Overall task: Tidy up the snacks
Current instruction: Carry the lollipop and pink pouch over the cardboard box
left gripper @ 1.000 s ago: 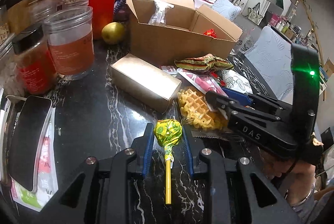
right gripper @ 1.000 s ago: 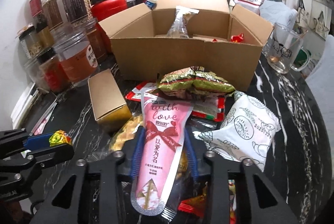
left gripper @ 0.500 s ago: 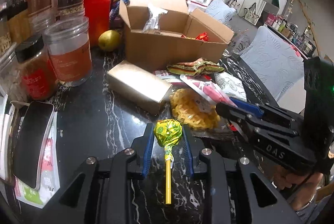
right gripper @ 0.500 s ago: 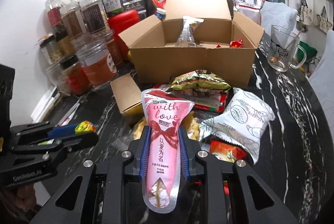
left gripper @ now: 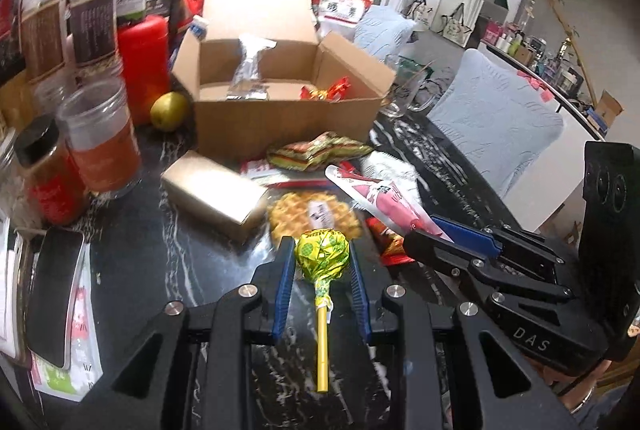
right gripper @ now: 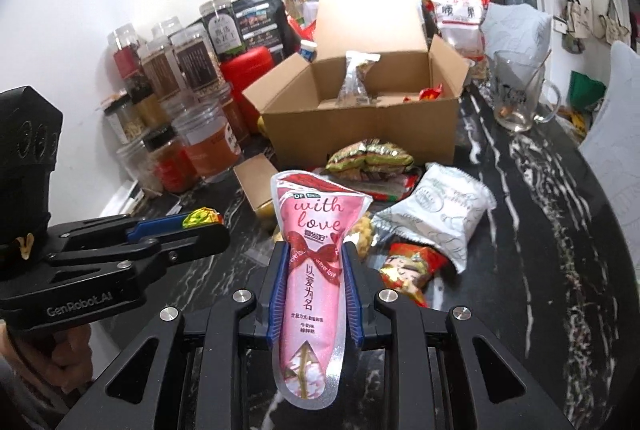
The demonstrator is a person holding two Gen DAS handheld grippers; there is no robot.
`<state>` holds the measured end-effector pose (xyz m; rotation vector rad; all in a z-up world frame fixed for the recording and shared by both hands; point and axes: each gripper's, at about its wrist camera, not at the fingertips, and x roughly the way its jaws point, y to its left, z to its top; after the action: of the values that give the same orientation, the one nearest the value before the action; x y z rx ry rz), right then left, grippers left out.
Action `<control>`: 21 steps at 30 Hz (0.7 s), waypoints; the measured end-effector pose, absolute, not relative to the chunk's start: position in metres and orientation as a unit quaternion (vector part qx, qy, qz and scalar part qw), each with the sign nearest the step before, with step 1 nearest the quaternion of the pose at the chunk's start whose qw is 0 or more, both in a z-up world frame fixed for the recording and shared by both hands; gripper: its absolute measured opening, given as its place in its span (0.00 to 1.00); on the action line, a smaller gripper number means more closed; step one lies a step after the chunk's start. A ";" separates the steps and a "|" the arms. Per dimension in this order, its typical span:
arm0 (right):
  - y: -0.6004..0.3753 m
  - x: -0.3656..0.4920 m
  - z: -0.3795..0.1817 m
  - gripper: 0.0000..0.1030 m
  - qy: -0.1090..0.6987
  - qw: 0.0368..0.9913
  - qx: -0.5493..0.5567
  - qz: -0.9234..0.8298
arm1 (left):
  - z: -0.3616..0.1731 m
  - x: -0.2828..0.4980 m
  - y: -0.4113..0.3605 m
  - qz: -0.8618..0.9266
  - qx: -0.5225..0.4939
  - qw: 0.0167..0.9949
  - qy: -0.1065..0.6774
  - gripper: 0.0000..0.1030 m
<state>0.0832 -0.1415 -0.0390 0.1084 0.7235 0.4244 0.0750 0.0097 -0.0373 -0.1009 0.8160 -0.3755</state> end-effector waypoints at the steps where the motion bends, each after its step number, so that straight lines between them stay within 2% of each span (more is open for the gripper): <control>1: -0.143 0.083 -0.036 0.25 0.348 0.913 0.053 0.206 | -0.034 0.076 0.008 -0.183 -0.049 0.901 0.391 0.26; 21: -0.160 0.127 0.038 0.25 0.278 0.933 0.041 0.226 | 0.047 0.130 -0.007 -0.190 -0.038 0.931 0.310 0.26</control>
<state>0.1268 -0.1601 0.0380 0.0834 0.5684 0.4627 0.1297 -0.0069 0.0465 -0.0779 0.6351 -0.3885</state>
